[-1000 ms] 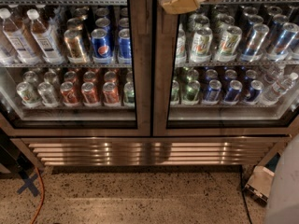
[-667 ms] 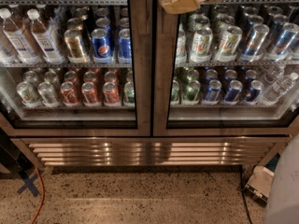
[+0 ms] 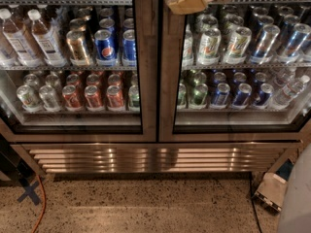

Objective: Open right fridge door

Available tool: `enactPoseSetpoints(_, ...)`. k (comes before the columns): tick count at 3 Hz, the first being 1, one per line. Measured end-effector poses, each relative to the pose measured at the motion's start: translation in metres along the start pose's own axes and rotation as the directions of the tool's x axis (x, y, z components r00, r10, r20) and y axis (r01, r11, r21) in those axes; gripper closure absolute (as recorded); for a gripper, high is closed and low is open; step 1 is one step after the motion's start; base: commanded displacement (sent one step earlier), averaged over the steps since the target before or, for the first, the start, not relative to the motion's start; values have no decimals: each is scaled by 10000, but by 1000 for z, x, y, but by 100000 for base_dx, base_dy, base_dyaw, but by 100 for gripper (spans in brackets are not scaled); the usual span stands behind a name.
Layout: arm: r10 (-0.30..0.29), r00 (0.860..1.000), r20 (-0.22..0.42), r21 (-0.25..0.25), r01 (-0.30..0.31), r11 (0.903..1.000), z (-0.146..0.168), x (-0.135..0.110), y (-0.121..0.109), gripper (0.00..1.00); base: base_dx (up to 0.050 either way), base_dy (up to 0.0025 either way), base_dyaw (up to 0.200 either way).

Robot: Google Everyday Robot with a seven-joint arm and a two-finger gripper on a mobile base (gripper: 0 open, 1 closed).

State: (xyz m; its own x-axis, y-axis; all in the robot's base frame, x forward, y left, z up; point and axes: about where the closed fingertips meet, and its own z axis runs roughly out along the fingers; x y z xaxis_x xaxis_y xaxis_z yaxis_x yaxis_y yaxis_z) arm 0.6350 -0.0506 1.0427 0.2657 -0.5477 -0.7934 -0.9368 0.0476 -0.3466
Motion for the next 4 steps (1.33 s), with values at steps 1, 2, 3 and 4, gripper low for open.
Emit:
enactPoseSetpoints(1,-149,9999,-67,148,150,9998,-2,2,-2,100,0,0,0)
enactPoseSetpoints(2,-149,9999,-67,149,150,9998,-2,2,-2,100,0,0,0)
enactPoseSetpoints(3,-285,9995,-133,551,291,9981,1,-2,-7,100,0,0,0)
enactPoseSetpoints(4,-363,9991,-198,810,378,9960,-1,-1,-8,100,0,0,0)
